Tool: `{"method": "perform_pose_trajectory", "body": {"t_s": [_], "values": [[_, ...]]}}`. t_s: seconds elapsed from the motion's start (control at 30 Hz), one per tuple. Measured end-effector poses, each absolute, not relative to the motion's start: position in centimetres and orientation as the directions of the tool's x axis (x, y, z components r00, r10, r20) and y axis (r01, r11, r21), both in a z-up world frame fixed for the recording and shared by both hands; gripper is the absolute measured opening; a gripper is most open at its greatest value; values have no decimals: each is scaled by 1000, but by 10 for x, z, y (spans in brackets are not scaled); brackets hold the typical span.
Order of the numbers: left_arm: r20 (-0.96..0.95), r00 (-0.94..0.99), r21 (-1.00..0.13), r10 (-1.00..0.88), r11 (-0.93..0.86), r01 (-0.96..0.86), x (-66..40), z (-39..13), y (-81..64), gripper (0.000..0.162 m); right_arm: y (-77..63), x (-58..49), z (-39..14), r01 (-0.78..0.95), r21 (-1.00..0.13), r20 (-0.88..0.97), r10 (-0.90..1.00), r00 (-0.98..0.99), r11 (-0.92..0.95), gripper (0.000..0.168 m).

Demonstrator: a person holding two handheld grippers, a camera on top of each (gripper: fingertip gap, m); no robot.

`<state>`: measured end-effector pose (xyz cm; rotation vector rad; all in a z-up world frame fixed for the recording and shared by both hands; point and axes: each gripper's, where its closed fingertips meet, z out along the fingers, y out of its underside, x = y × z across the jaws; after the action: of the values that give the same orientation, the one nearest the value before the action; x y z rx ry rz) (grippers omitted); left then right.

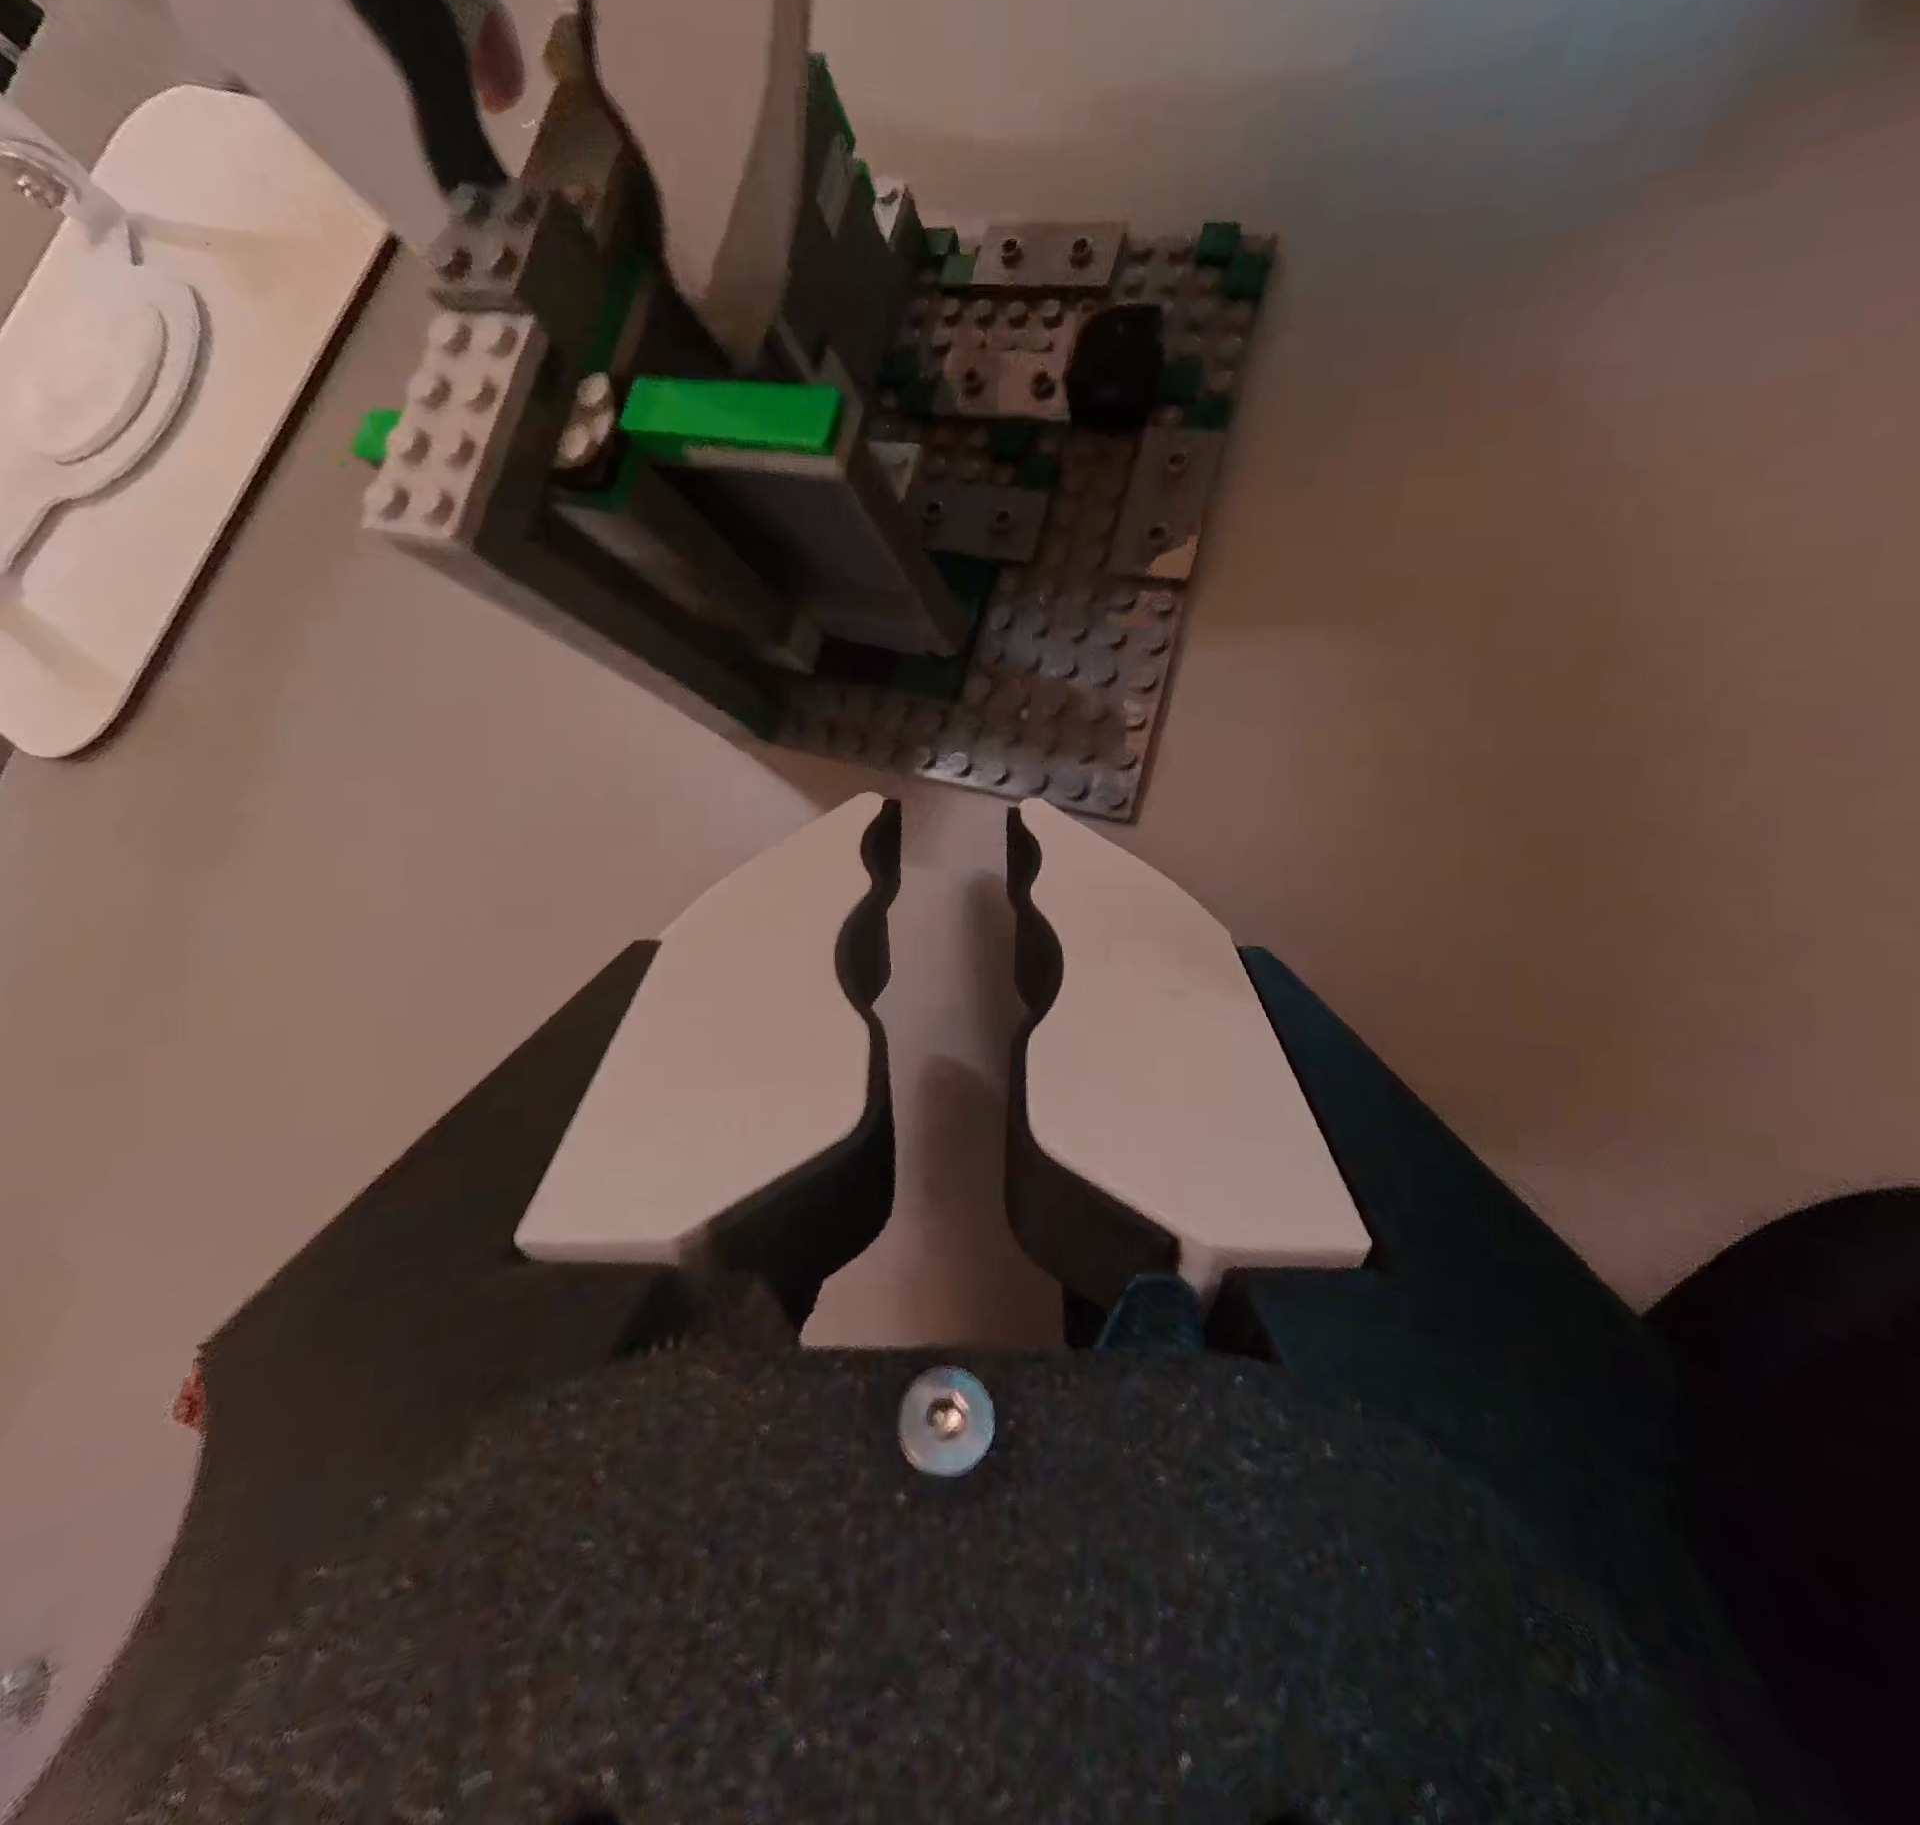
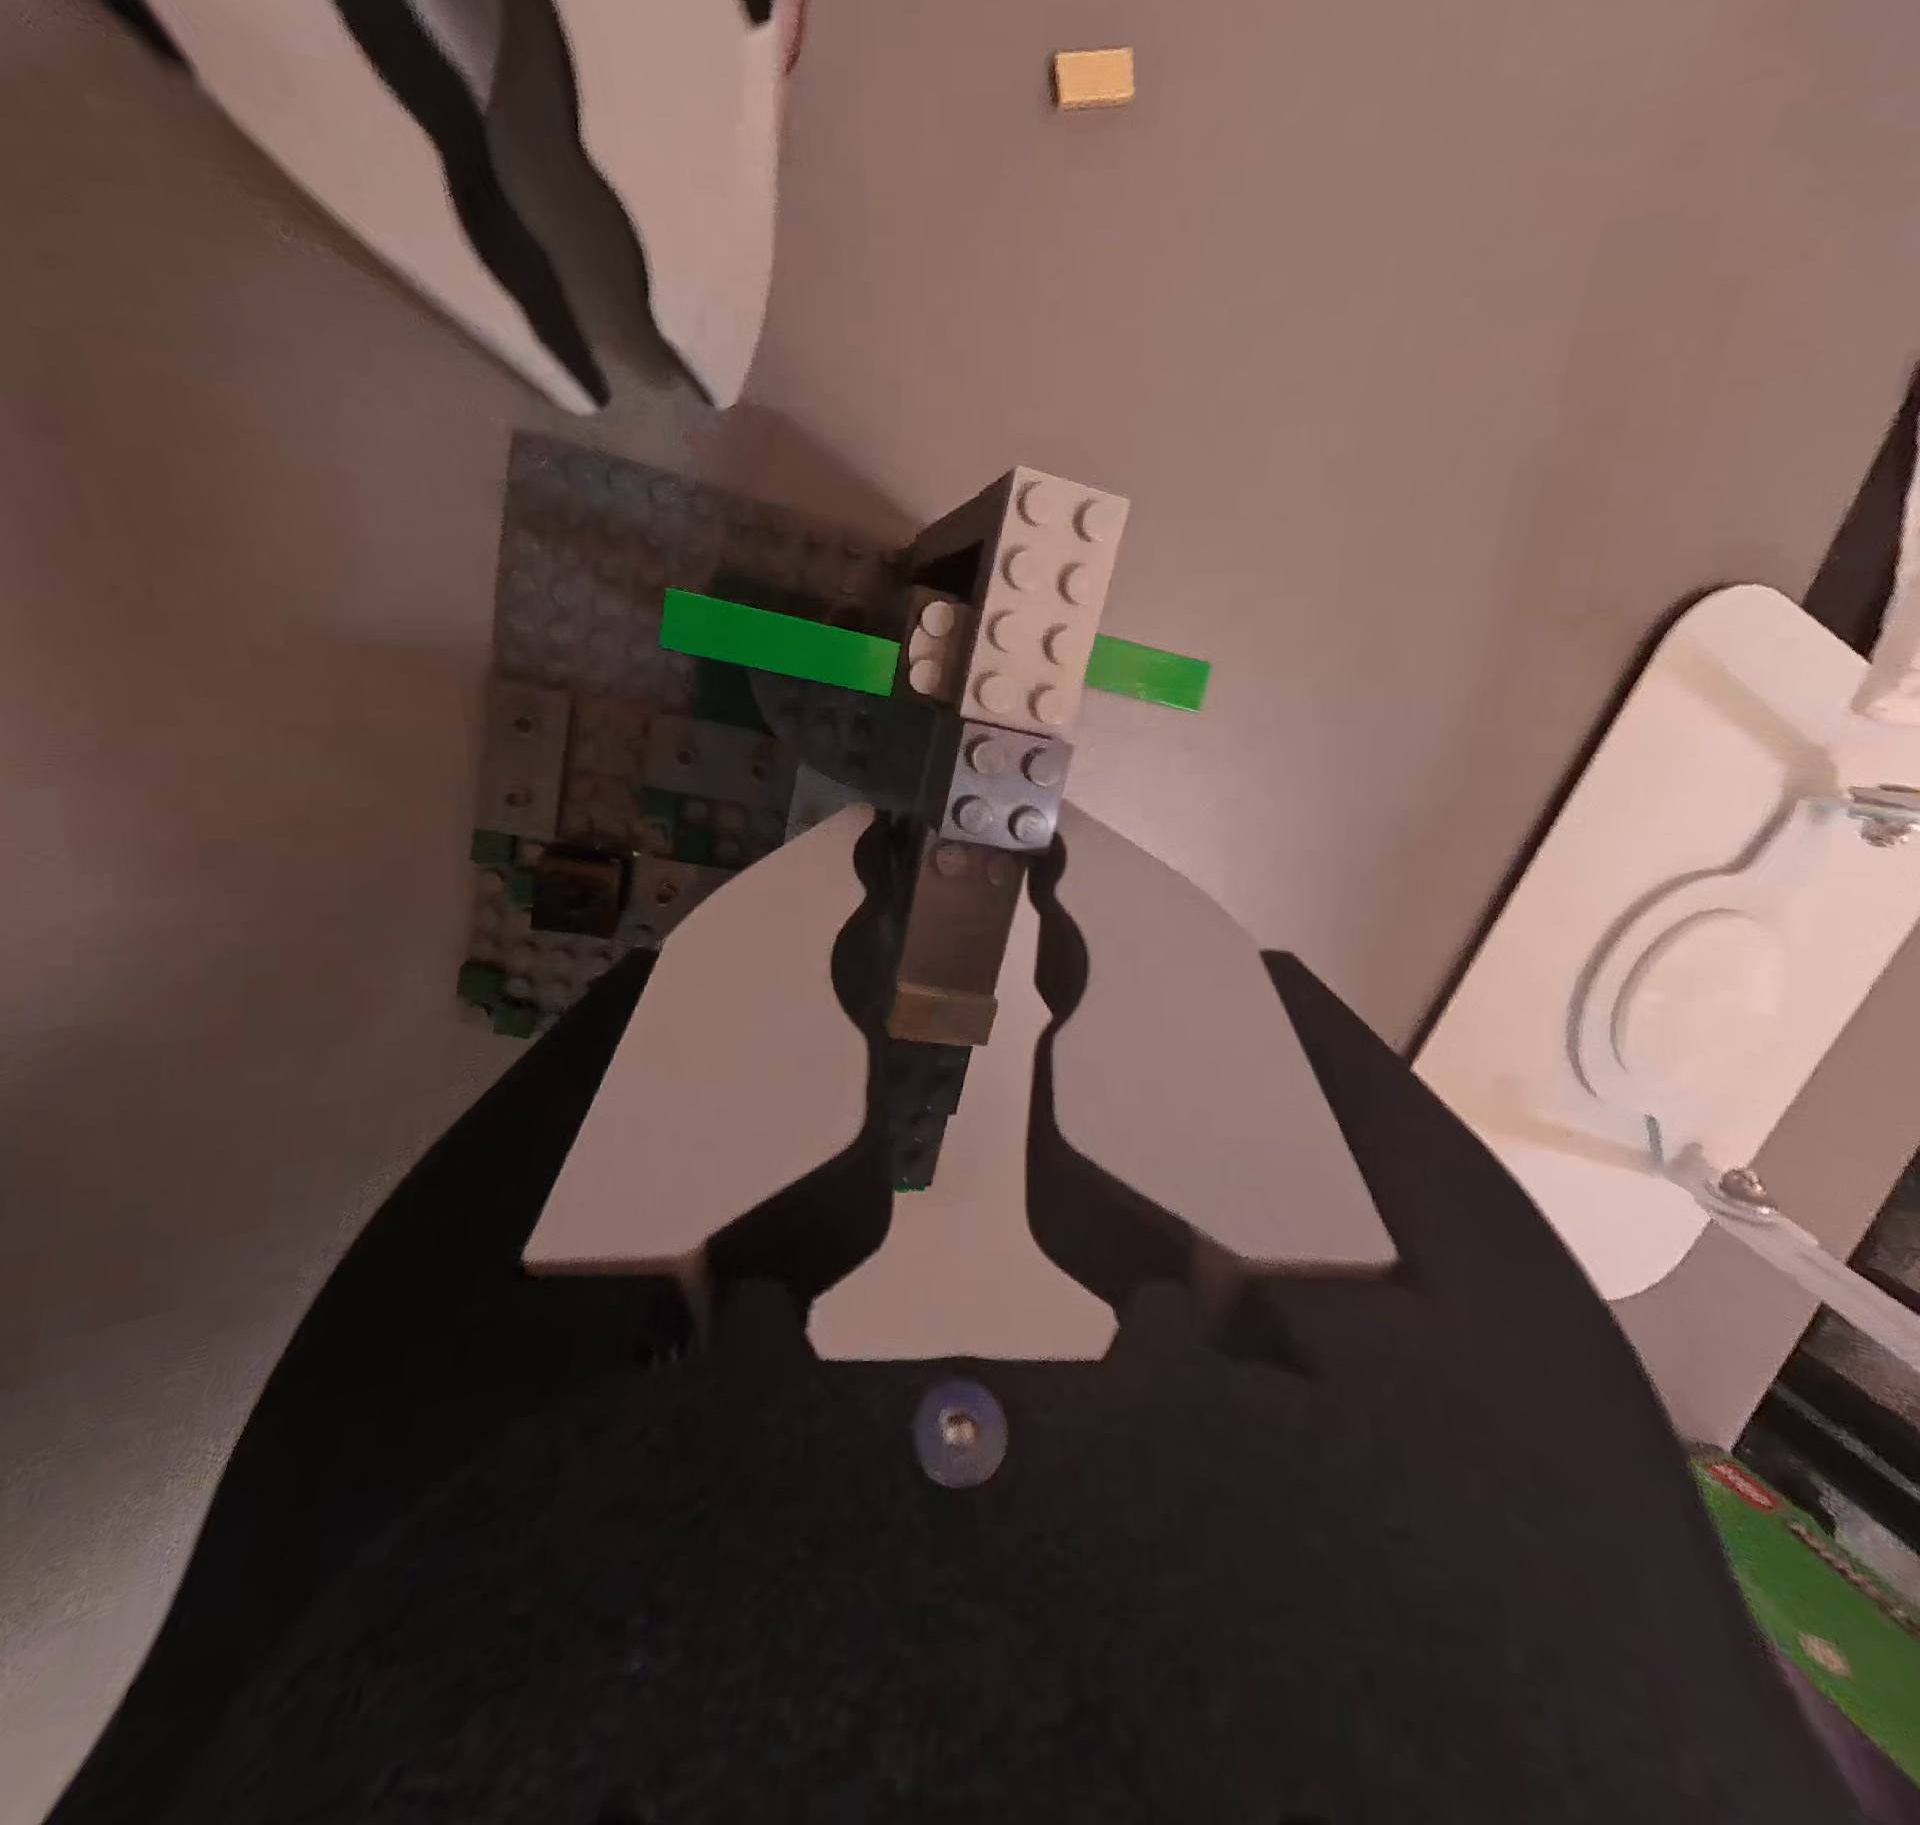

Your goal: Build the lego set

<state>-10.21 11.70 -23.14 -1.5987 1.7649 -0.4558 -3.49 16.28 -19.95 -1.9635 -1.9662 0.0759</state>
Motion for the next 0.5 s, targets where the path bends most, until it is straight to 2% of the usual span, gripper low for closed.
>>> {"method": "perform_pose_trajectory", "body": {"t_s": [0.17, 0.27, 0.4, 0.5], "values": [[-216, 63, -783, -974, 135, -608, -106, -225, 130, 16, 160, -34, -199, 956, -290, 145, 989, -4, 46, 21], [-203, 71, -823, -977, 131, -552, -105, -222, 131, 15, 155, -35, -198, 943, -332, 86, 996, 8, 21, 19], [-238, 34, -817, -971, 181, -547, -102, -222, 122, 15, 153, -34, -199, 931, -365, 37, 999, 38, -22, 18], [-247, -4, -800, -969, 207, -563, -94, -228, 113, 18, 154, -32, -198, 945, -326, 76, 996, 40, -13, 18]]}}
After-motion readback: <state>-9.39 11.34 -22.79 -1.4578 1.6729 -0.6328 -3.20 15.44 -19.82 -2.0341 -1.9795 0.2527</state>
